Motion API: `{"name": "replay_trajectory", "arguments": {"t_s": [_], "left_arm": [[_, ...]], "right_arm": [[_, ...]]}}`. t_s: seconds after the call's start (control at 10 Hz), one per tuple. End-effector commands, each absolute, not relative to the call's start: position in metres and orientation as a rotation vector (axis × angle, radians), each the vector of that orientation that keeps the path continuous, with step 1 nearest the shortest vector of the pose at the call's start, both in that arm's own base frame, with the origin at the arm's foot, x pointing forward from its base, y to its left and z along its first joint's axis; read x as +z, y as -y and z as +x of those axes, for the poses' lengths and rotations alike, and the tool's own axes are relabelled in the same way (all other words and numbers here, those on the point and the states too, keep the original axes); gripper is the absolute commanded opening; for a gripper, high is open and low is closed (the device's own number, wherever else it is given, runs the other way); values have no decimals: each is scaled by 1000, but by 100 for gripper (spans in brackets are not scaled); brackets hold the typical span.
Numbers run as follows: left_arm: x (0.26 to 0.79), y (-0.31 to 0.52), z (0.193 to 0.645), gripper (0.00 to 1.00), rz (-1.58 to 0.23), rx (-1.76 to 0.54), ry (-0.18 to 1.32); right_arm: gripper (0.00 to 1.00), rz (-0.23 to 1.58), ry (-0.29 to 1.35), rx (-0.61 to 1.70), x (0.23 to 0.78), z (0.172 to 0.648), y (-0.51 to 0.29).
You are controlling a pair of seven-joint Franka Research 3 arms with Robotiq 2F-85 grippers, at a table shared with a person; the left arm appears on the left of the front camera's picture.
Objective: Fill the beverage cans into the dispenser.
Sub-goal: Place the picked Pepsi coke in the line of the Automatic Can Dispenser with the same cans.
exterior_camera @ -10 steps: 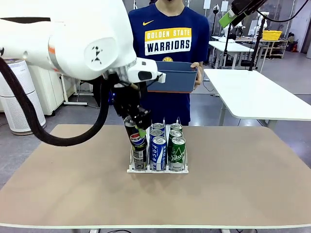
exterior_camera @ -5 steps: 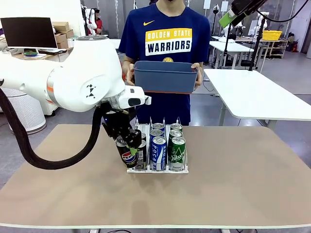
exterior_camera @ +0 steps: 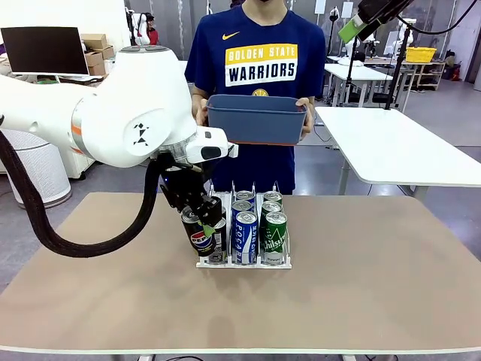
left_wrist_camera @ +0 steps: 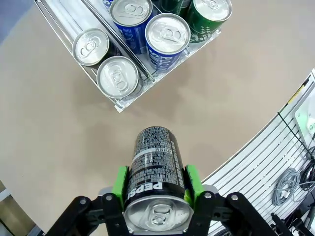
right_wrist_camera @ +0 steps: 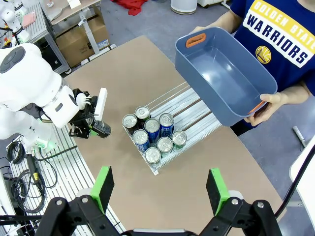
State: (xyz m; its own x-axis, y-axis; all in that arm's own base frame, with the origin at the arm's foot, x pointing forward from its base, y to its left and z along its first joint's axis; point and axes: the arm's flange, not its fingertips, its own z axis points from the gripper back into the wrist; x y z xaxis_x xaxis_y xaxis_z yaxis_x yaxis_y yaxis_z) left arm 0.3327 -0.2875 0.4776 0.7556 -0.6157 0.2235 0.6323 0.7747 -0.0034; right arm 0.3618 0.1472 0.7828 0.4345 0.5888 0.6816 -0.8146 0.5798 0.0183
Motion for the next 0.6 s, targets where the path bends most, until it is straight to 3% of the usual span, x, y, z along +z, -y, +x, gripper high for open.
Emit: {"name": "replay_trajectory", "arguments": {"t_s": [0.0,0.5], "left_arm": [[468,294,344,58,-77,-633,204],[446,306,376,58,-82,-623,185]], "right_arm": [[100,377,674,905,783,361,-147],[100,377,674,905,783,361,-147]]}}
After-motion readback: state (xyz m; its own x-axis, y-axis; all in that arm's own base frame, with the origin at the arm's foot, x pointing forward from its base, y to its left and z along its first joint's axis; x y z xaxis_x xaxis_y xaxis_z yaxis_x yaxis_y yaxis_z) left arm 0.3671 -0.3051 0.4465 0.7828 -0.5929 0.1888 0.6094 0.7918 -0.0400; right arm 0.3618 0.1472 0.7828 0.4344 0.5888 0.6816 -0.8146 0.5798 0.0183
